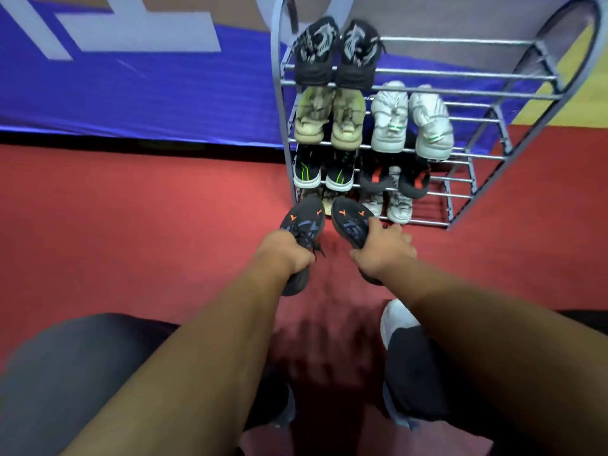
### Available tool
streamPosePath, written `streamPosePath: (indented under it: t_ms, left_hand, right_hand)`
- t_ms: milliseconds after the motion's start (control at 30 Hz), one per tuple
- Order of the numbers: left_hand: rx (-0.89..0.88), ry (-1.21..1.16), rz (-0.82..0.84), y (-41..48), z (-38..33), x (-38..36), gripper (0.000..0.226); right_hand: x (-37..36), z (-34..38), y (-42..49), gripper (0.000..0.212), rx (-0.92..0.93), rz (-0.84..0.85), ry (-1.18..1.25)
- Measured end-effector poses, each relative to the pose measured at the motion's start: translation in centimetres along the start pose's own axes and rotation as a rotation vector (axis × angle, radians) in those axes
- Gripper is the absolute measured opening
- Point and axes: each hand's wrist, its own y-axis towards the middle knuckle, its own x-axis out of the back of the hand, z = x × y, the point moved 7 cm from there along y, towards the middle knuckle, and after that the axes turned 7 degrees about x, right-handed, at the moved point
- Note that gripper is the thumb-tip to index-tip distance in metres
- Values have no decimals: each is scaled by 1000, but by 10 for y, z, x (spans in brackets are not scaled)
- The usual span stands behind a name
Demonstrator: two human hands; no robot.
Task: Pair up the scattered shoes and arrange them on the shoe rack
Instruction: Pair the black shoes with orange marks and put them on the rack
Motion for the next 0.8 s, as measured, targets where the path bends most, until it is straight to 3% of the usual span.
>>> streamPosePath:
  t_ms: [300,433,800]
  left_hand:
    - [-195,-57,-125,-129,-93,96,48]
    - [-274,-117,-184,-169,-133,132,38]
    - [-400,-116,-328,-155,-252,182,29]
  right_hand:
    - [149,-12,-90,81,17,-224,73]
    - [205,-27,-110,80,6,-312,103]
    - [307,-73,-57,78,-57,-447,144]
